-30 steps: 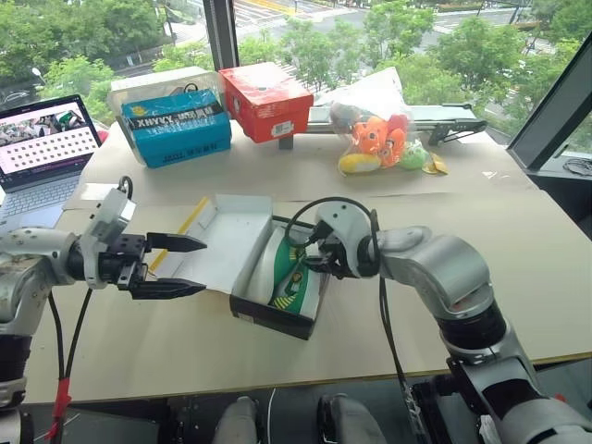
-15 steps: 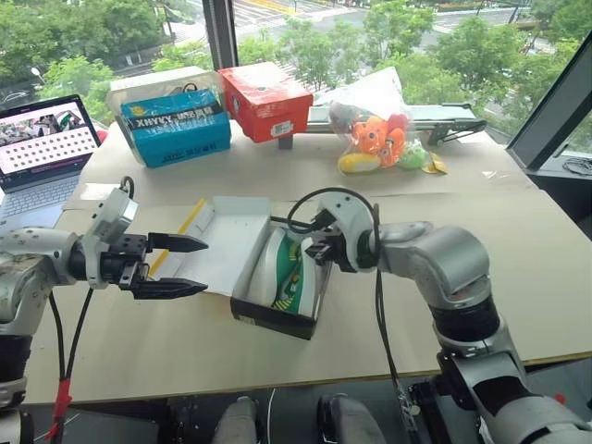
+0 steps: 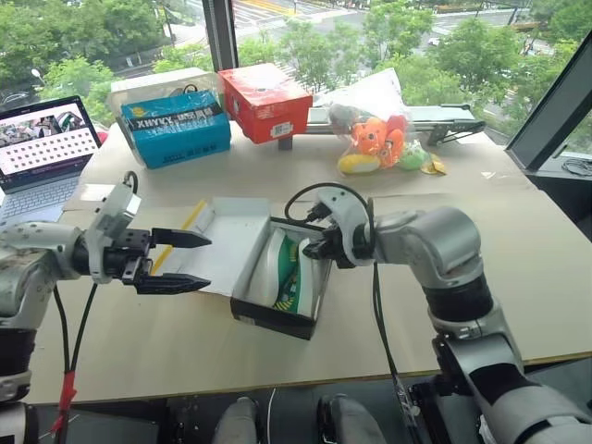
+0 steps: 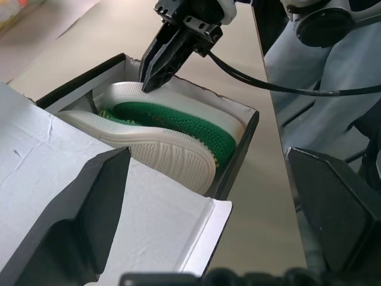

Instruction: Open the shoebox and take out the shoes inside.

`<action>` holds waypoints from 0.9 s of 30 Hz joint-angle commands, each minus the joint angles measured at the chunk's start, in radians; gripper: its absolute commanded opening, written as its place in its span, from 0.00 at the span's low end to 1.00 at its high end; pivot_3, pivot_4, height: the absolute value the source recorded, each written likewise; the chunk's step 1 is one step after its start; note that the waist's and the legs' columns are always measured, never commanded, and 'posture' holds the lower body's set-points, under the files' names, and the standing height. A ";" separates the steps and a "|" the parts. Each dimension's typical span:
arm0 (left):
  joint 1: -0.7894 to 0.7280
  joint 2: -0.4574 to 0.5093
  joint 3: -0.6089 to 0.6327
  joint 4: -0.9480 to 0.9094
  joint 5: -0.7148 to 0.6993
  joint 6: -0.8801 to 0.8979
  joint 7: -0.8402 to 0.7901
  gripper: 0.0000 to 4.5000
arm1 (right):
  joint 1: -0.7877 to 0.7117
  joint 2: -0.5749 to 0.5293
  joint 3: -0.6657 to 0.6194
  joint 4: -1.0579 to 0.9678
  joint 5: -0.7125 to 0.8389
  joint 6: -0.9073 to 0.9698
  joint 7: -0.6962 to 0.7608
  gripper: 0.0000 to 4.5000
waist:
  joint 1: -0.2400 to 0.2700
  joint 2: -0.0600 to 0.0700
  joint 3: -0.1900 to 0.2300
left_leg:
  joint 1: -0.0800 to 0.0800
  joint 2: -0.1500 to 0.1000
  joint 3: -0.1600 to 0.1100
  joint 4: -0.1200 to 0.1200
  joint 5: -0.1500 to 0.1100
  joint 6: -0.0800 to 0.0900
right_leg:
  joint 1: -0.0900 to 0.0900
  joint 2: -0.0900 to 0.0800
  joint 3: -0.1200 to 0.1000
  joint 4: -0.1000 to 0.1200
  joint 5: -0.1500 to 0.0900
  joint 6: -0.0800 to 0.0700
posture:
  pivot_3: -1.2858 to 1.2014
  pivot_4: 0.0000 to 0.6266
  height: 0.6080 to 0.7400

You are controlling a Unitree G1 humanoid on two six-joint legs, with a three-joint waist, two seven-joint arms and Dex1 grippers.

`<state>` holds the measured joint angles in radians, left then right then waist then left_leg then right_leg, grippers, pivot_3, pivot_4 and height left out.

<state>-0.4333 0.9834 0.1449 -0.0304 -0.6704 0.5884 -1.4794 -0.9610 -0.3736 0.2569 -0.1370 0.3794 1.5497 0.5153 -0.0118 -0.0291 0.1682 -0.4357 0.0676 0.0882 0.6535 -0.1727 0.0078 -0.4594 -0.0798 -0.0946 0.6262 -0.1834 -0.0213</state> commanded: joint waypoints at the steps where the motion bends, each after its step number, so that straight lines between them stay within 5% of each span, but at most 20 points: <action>1: -0.026 -0.002 0.007 -0.020 -0.017 0.009 0.002 1.00 | 0.031 -0.047 0.090 0.076 0.017 0.007 0.035 0.18 | 0.002 0.000 0.000 | 0.000 0.000 0.000 0.000 0.000 0.000 | 0.000 0.000 0.000 0.000 0.000 0.000 | 0.52 0.24 0.99; 7: -0.019 -0.006 0.007 -0.021 -0.017 0.008 0.006 1.00 | 0.032 -0.068 0.098 0.135 0.022 -0.020 0.063 0.01 | 0.008 -0.002 -0.002 | 0.001 0.000 0.000 0.000 -0.001 -0.001 | 0.002 -0.001 0.000 -0.001 -0.001 -0.001 | 0.52 0.24 0.99; 17: -0.024 -0.010 0.004 -0.014 -0.014 0.002 0.003 1.00 | 0.010 -0.054 0.066 0.171 0.029 -0.007 0.064 0.01 | 0.011 -0.002 -0.002 | 0.002 0.000 0.000 -0.001 -0.001 -0.002 | 0.002 -0.002 0.000 -0.001 -0.001 -0.001 | 0.52 0.24 0.99; 27: -0.026 -0.012 -0.001 -0.005 -0.009 -0.003 -0.004 1.00 | -0.105 -0.022 -0.120 0.160 0.063 0.065 0.007 0.01 | 0.012 -0.002 -0.002 | 0.000 0.000 0.000 -0.002 -0.001 -0.002 | -0.001 -0.001 0.000 -0.001 -0.001 -0.001 | 0.52 0.24 0.99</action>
<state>-0.4364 0.9711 0.1352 -0.0280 -0.6706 0.5923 -1.4755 -1.0458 -0.3879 0.1703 0.0305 0.4235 1.5976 0.5498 -0.0001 -0.0308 0.1665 -0.4360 0.0673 0.0883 0.6517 -0.1737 0.0062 -0.4604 -0.0812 -0.0947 0.6251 -0.1841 -0.0221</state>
